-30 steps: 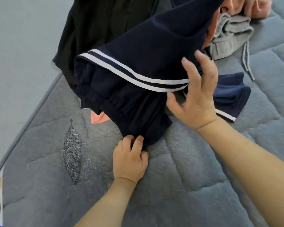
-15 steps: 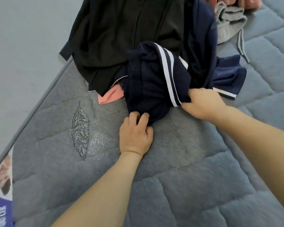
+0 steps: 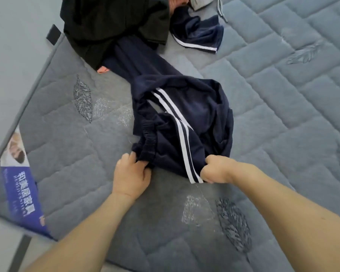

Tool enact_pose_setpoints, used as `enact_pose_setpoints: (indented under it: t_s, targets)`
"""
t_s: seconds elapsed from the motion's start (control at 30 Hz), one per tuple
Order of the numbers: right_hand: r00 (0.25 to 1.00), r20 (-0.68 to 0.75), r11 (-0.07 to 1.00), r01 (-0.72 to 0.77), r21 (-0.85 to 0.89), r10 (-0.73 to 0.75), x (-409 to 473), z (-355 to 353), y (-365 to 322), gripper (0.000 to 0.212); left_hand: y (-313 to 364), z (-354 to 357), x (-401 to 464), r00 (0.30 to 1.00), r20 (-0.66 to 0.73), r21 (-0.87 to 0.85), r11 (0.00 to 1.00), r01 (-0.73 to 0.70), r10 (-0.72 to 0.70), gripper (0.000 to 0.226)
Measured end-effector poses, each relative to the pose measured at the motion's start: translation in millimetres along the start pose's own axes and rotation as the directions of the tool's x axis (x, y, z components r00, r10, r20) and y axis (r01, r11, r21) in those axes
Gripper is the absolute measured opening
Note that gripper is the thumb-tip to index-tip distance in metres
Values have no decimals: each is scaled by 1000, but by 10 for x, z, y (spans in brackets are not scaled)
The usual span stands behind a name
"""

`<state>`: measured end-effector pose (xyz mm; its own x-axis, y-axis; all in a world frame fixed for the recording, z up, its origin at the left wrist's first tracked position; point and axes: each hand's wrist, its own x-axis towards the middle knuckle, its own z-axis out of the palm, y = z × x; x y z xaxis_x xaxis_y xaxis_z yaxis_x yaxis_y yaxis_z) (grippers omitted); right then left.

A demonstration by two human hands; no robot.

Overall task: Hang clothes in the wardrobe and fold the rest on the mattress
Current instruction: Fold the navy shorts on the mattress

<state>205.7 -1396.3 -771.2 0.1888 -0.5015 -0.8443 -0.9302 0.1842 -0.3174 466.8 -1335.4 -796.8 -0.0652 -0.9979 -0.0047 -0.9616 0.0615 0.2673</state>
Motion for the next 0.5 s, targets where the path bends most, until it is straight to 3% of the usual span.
enact_pose_setpoints:
  t_s: [0.07,0.13,0.2,0.27,0.3,0.37,0.43,0.5]
  targets:
    - [986,146,997,-75,-31,79,-342,372,237,31,121,-116,-439,982,117,33,988,-153,148,32]
    - [950,260,984,-156,-90,174,-740,729,541,31,307,-192,-869,891,305,32,932,-362,335,33]
    - [937,288,980,-197,-36,199,-1083,1000,805,22,459,-245,-1183,836,412,-45,925,-378,362,33]
    - [978,168,981,-144,131,121,-1287,1104,892,26,546,-264,-1333,899,414,-158,984,-80,140,30]
    - [995,56,967,-99,233,88,-1327,1104,860,37,573,-267,-1354,913,408,-232,966,118,-14,29]
    - [975,-203,918,-1,396,89,-1342,1031,689,65,604,-263,-1298,869,427,-359,835,417,-251,41]
    - [926,-368,909,81,409,83,-1304,914,477,84,630,-263,-1211,771,562,-368,745,557,-299,56]
    - [917,-393,941,71,332,69,-1264,831,318,77,668,-245,-1193,717,650,-280,798,533,-251,47]
